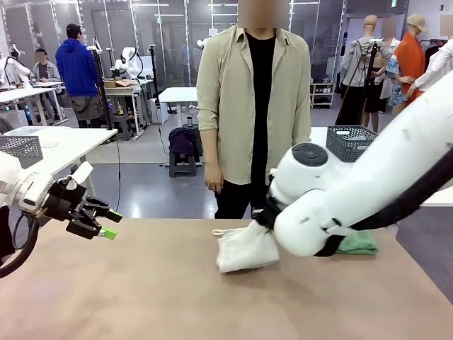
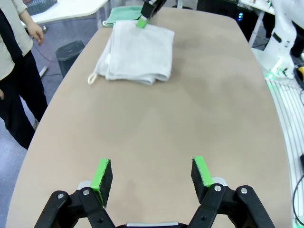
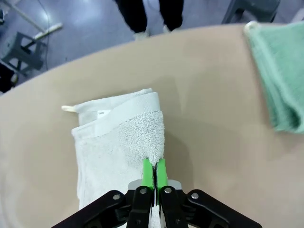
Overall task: Fold the towels and place them in the basket.
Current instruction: Stack the folded Towel with hook on the right side of the table.
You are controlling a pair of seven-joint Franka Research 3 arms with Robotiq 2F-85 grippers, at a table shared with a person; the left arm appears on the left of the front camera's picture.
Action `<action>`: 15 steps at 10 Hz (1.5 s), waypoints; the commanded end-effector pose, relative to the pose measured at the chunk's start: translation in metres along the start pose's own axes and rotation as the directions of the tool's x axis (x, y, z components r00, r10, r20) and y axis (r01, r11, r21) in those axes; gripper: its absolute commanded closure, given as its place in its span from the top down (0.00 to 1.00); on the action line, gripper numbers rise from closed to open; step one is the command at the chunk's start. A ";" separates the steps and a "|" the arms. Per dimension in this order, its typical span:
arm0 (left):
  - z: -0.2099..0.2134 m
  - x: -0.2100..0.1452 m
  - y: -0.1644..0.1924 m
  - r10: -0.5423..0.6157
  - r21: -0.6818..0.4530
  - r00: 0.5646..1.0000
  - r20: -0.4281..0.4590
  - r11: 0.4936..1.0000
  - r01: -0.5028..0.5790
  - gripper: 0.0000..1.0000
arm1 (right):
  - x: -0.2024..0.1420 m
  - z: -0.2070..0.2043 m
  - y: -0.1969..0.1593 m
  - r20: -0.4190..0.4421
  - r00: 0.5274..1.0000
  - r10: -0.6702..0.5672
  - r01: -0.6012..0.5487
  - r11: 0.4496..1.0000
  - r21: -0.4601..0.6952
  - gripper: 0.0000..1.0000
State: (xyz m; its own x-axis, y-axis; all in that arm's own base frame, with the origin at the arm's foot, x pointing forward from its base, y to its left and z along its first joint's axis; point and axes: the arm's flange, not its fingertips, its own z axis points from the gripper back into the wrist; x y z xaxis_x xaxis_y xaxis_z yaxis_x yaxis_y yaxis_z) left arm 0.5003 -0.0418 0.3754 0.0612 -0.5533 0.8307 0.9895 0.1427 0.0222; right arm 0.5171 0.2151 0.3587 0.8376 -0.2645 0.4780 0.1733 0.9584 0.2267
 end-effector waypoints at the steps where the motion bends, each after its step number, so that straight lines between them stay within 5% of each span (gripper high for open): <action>1: 0.001 0.000 0.000 -0.006 -0.003 1.000 -0.005 1.000 0.006 0.85 | 0.002 0.009 -0.021 0.082 0.997 0.003 -0.001 1.000 -0.024 0.03; 8: 0.001 0.000 0.000 -0.006 -0.003 1.000 -0.005 1.000 0.006 0.85 | 0.082 0.044 -0.091 0.221 0.966 0.132 -0.126 0.991 -0.045 0.03; 15: 0.001 0.000 0.000 -0.006 -0.003 1.000 -0.005 1.000 0.006 0.85 | 0.128 0.050 -0.129 0.217 0.949 0.230 -0.203 0.969 -0.141 0.03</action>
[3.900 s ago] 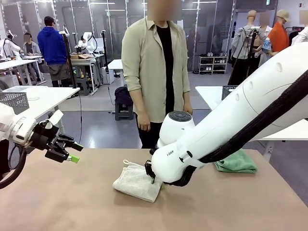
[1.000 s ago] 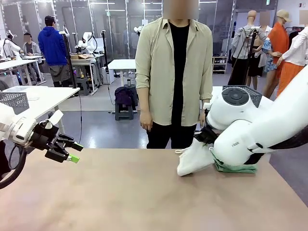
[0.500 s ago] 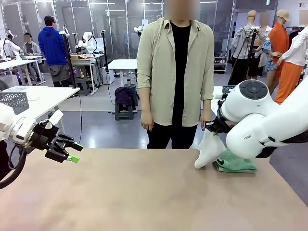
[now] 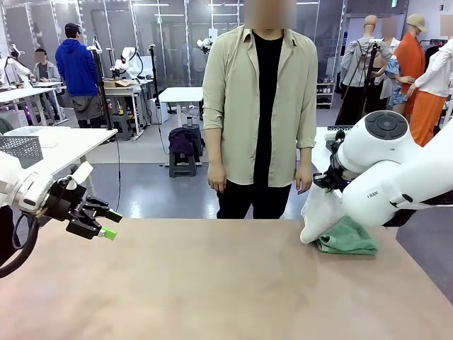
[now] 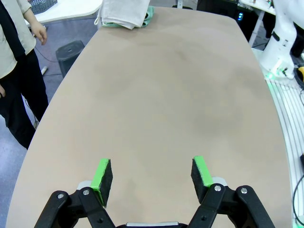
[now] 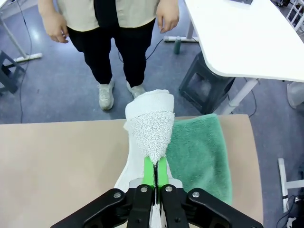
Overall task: Fold the towels and place them in the basket.
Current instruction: Stack the folded Towel with hook on the right side of the table.
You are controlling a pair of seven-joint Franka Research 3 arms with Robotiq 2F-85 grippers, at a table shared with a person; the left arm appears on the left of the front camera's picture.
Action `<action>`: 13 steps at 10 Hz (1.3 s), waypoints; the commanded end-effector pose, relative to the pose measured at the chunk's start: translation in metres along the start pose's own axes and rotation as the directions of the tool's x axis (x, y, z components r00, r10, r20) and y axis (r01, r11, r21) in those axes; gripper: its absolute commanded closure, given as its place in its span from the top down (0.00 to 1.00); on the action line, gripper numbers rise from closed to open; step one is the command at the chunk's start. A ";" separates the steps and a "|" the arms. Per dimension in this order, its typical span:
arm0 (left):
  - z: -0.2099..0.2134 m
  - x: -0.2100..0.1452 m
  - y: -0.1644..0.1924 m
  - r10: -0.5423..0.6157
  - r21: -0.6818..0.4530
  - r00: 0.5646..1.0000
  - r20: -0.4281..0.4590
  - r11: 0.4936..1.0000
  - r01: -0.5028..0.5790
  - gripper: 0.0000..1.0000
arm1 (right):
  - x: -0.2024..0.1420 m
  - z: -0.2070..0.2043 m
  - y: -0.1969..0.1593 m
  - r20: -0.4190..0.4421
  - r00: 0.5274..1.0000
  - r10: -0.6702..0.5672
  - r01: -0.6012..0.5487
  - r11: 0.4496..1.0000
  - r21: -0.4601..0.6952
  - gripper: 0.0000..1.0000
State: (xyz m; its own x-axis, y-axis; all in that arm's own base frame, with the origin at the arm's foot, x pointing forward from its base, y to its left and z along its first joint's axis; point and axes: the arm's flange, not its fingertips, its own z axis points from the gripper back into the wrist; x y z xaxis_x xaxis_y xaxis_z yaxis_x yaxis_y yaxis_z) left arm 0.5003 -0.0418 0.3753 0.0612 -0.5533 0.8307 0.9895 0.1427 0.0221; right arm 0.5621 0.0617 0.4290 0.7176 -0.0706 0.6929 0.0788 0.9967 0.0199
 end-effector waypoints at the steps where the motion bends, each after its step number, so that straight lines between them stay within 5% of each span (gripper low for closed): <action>1: 0.001 0.000 0.000 -0.006 -0.003 1.000 -0.005 1.000 0.006 0.85 | 0.015 -0.014 -0.012 -0.008 0.999 0.037 -0.037 0.999 -0.020 0.03; 8: 0.001 0.000 0.000 -0.006 -0.003 1.000 -0.005 1.000 0.006 0.85 | 0.028 -0.054 -0.050 -0.072 0.996 0.060 -0.068 0.991 -0.117 0.03; 9: 0.001 0.000 0.000 -0.006 -0.003 1.000 -0.005 1.000 0.006 0.85 | 0.028 -0.055 -0.054 -0.086 0.994 0.064 -0.075 0.989 -0.124 0.22; 10: 0.001 0.000 0.000 -0.006 -0.003 1.000 -0.005 1.000 0.006 0.85 | 0.028 -0.055 -0.056 -0.091 0.994 0.067 -0.078 0.989 -0.124 0.23; 11: 0.001 0.000 0.000 -0.006 -0.003 1.000 -0.005 1.000 0.006 0.85 | 0.029 -0.053 -0.060 -0.094 0.993 0.070 -0.081 0.989 -0.127 0.42; 12: 0.001 0.000 0.000 -0.006 -0.003 1.000 -0.005 1.000 0.006 0.85 | 0.029 -0.051 -0.063 -0.105 0.992 0.074 -0.087 0.988 -0.129 0.43; 13: 0.001 0.000 0.000 -0.006 -0.003 1.000 -0.005 1.000 0.006 0.85 | 0.030 -0.046 -0.068 -0.117 0.989 0.089 -0.104 0.986 -0.129 0.62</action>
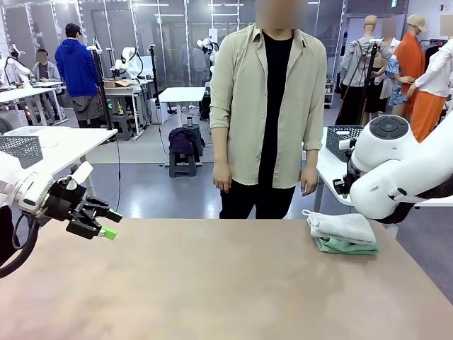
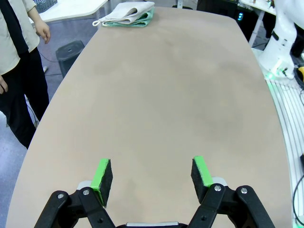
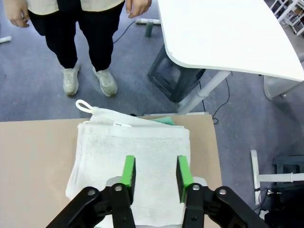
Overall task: Fold the towels and place them in the basket.
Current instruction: Stack the folded Towel with hook on the right side of the table.
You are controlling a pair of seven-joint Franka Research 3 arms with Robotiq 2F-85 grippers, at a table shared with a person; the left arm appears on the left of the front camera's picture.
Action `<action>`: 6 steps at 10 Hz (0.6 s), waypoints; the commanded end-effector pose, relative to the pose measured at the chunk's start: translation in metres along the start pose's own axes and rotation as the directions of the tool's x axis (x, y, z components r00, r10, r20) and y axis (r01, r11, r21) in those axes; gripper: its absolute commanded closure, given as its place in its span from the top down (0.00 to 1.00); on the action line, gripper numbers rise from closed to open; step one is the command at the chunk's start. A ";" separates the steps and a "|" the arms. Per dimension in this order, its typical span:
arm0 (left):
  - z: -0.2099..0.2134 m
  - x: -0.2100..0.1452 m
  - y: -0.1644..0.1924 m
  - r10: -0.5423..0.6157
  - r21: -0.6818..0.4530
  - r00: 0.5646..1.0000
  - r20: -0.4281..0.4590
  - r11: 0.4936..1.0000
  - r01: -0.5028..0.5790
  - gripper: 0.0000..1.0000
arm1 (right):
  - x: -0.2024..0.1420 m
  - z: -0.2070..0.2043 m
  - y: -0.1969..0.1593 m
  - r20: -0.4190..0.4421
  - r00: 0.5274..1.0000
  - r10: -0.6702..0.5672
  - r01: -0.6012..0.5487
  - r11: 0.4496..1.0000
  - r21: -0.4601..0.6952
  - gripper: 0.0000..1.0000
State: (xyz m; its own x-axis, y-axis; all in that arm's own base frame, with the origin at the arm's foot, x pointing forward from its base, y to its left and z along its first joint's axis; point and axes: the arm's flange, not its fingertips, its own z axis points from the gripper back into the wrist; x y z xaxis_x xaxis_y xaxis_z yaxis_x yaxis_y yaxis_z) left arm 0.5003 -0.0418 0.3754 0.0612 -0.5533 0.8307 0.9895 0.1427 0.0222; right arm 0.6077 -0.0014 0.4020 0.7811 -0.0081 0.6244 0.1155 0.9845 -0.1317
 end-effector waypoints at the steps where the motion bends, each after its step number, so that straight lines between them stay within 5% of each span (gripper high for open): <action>1: 0.001 0.000 0.000 -0.006 -0.003 1.000 -0.005 1.000 0.006 0.85 | 0.010 0.018 -0.018 -0.054 0.998 0.038 -0.038 0.999 0.004 0.62; 4: 0.001 0.000 0.000 -0.006 -0.003 1.000 -0.005 1.000 0.006 0.85 | 0.019 0.109 -0.063 -0.227 0.973 -0.045 0.041 0.999 -0.022 0.62; 6: 0.001 0.000 0.000 -0.006 -0.003 1.000 -0.005 1.000 0.006 0.85 | 0.015 0.183 -0.095 -0.250 0.964 -0.086 0.101 0.994 0.050 0.62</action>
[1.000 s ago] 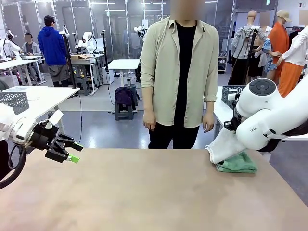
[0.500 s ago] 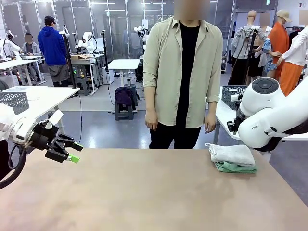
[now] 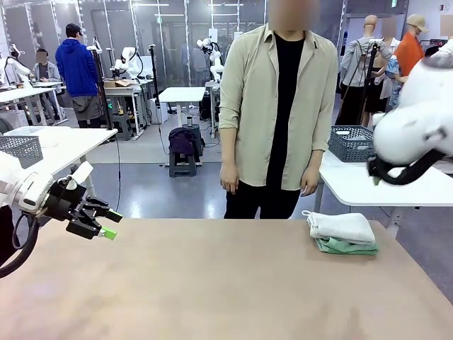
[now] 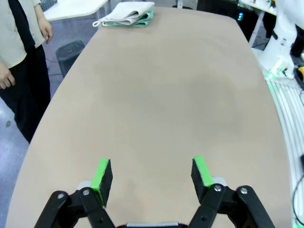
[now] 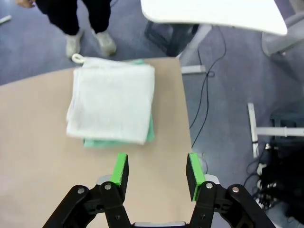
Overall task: Fold the towels and place them in the basket.
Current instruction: Stack the folded Towel with hook on the right side of the table.
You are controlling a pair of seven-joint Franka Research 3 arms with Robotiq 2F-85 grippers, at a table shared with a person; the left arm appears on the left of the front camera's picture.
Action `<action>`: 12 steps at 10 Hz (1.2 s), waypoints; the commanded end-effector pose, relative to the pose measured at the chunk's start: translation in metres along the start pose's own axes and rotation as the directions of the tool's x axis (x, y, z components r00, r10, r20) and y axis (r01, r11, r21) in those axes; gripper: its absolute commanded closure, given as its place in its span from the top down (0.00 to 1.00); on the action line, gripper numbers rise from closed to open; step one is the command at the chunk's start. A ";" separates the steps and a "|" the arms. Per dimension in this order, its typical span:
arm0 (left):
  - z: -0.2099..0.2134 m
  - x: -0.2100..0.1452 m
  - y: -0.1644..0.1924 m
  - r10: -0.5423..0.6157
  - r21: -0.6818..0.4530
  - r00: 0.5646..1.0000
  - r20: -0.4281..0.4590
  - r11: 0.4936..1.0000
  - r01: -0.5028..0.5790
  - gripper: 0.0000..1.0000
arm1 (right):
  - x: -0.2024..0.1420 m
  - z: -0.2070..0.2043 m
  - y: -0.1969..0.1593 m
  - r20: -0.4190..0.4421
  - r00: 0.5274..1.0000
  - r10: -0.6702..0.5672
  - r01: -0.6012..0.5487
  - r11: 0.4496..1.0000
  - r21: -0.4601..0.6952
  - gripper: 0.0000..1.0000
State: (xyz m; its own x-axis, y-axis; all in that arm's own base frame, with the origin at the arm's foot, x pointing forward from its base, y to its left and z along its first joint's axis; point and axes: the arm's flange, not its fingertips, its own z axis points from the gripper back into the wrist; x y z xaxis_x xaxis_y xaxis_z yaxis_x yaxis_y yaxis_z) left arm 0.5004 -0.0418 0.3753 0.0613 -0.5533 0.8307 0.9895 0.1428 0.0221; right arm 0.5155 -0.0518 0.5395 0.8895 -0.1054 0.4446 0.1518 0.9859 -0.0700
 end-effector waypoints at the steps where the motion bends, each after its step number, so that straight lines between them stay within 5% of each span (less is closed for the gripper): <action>1: 0.001 0.000 0.000 -0.006 -0.003 1.000 -0.005 1.000 0.006 0.85 | -0.018 0.063 -0.030 -0.040 0.999 -0.037 0.040 0.997 0.067 0.62; 6: 0.001 0.000 0.000 -0.006 -0.003 1.000 -0.005 1.000 0.006 0.85 | -0.083 0.182 -0.075 -0.077 0.997 -0.002 0.020 0.971 0.238 0.62; 12: 0.001 0.000 0.000 -0.006 -0.003 1.000 -0.005 1.000 0.006 0.85 | -0.086 0.193 -0.075 -0.063 0.997 -0.034 0.046 0.979 0.199 0.62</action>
State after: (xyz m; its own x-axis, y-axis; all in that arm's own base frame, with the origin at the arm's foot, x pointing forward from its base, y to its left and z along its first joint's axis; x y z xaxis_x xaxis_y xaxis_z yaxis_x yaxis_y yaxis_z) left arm 0.5004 -0.0418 0.3753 0.0613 -0.5533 0.8307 0.9895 0.1428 0.0221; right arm 0.3430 -0.0901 0.6781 0.9122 -0.1486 0.3820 0.1006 0.9846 0.1429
